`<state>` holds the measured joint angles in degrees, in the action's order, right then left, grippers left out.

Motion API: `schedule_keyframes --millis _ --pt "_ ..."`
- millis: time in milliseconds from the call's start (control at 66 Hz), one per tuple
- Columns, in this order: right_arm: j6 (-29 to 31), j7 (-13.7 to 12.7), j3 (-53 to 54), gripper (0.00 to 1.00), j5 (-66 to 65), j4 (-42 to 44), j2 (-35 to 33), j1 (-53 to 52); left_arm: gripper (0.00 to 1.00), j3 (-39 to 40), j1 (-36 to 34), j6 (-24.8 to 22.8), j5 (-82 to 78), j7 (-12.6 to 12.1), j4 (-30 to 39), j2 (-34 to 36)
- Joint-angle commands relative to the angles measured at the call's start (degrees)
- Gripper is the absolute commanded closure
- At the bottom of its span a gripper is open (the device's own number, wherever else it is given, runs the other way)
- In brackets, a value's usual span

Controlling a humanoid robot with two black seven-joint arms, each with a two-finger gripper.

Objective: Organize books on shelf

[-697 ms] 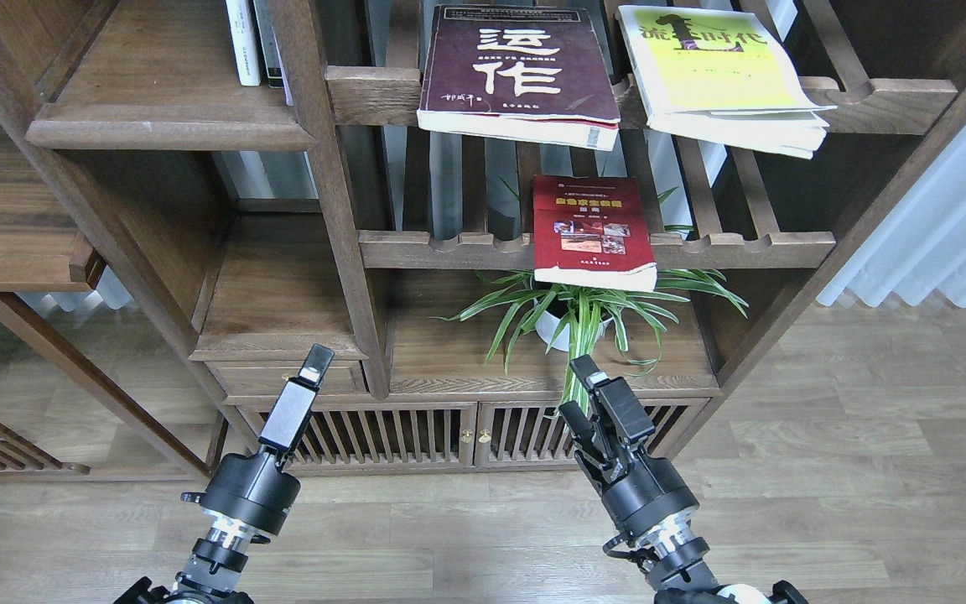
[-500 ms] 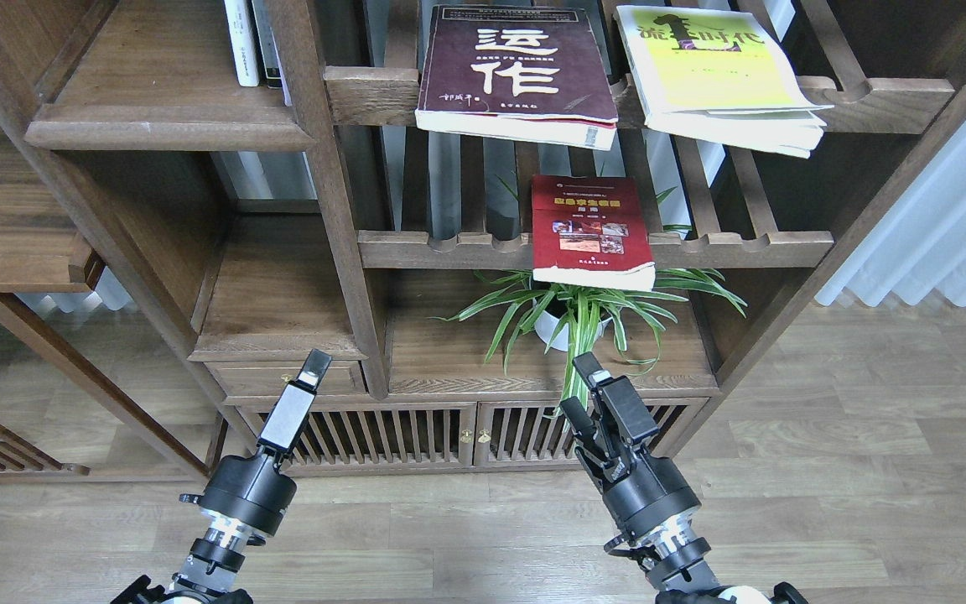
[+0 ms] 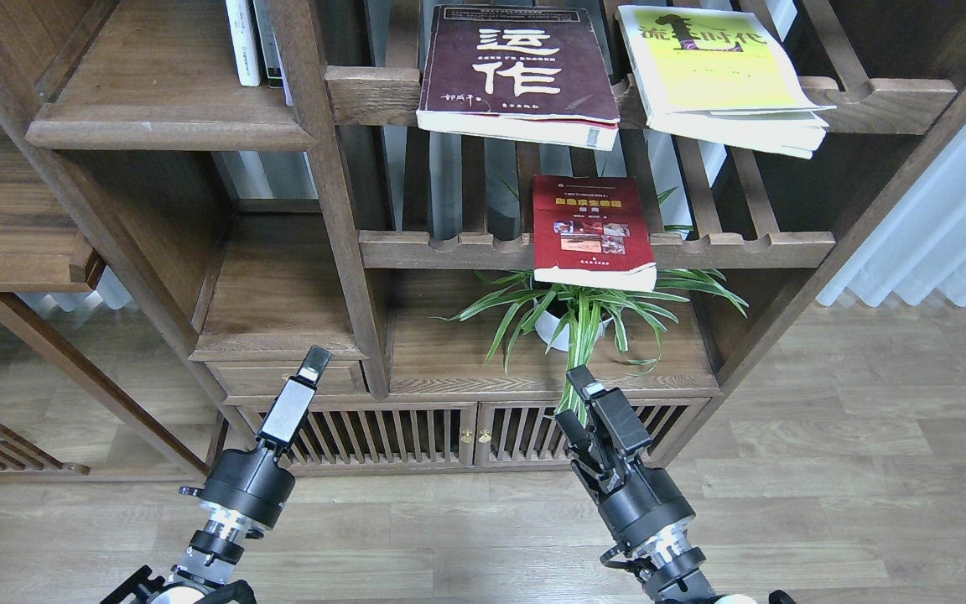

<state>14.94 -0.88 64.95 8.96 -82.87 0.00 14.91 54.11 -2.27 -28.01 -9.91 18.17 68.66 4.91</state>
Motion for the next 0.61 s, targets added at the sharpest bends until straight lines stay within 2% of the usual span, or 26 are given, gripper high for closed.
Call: schedule_keyframes --millis 0,394,470,591 --pt "0.00 0.09 -0.09 0.01 0.01 0.60 0.00 -1.63 0.00 -0.32 0.16 0.01 0.07 0.03 -0.02 0.01" --pt "0.09 0.18 2.37 0.01 0.45 2.63 0.00 -2.69 0.00 -0.32 0.16 0.01 0.16 0.03 -0.02 -0.08" --pt "2.46 0.62 2.28 0.01 0.27 4.56 0.00 -4.53 0.00 -0.32 0.33 0.01 0.16 0.03 -0.02 -0.34" --pt "9.67 0.53 1.67 0.01 0.19 8.08 0.00 -7.52 0.00 0.12 0.51 0.01 0.16 0.11 0.07 -0.52"
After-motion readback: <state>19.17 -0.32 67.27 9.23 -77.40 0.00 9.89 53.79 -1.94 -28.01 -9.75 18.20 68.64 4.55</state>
